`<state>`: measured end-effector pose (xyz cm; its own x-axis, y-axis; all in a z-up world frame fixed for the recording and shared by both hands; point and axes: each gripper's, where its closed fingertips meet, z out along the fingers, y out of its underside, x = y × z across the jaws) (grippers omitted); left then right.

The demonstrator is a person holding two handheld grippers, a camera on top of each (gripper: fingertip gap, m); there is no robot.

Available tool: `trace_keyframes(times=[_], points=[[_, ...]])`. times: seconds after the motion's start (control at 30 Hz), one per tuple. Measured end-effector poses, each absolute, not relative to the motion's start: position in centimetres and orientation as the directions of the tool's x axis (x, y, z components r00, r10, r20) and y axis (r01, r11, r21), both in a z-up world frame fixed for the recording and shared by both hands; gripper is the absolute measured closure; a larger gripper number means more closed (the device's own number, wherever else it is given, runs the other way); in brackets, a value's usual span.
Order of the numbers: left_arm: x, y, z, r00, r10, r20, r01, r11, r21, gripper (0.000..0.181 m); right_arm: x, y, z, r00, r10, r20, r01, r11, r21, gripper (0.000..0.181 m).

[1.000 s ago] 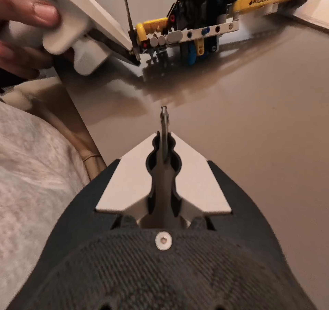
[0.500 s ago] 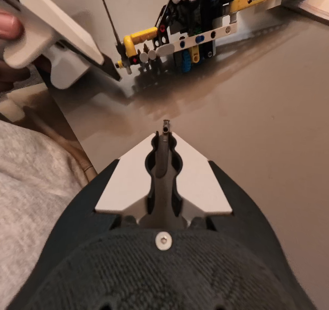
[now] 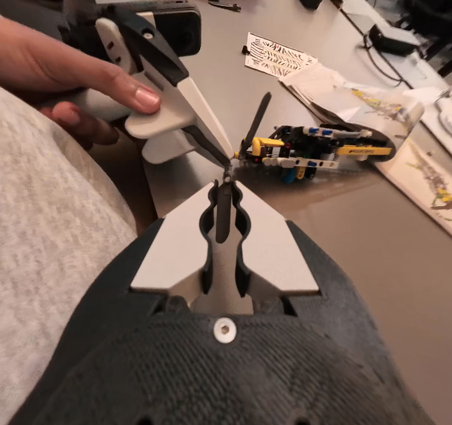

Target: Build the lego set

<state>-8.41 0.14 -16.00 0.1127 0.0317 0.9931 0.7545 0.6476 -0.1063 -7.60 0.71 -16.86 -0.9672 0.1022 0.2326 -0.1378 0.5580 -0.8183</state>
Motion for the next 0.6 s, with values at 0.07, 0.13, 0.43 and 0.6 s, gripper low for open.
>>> trace_keyframes(times=[0.07, 0.13, 0.43, 0.6], points=[[-8.1, 0.4, -15.9, 0.115, 0.016, 0.993, 0.770, 0.631, -0.099, 0.175, -7.5, 0.5, -16.8, -0.950, 0.102, 0.296, -0.190, 0.565, -0.803, 0.172], [-7.9, 0.7, -15.9, 0.110, 0.008, 0.994, 0.777, 0.623, -0.091, 0.169, -7.5, 0.3, -16.8, -0.937, 0.103, 0.333, -0.217, 0.575, -0.789, 0.172], [-7.9, 0.1, -15.6, 0.169, 0.078, 0.982, 0.765, 0.619, -0.181, 0.177, -6.9, -0.2, -16.4, -0.971, 0.090, 0.221, -0.141, 0.532, -0.835, 0.161], [-7.3, 0.6, -14.5, 0.343, 0.153, 0.927, 0.763, 0.529, -0.370, 0.177, -6.4, 0.3, -16.0, -0.976, 0.035, -0.214, 0.204, 0.488, -0.849, 0.145]])
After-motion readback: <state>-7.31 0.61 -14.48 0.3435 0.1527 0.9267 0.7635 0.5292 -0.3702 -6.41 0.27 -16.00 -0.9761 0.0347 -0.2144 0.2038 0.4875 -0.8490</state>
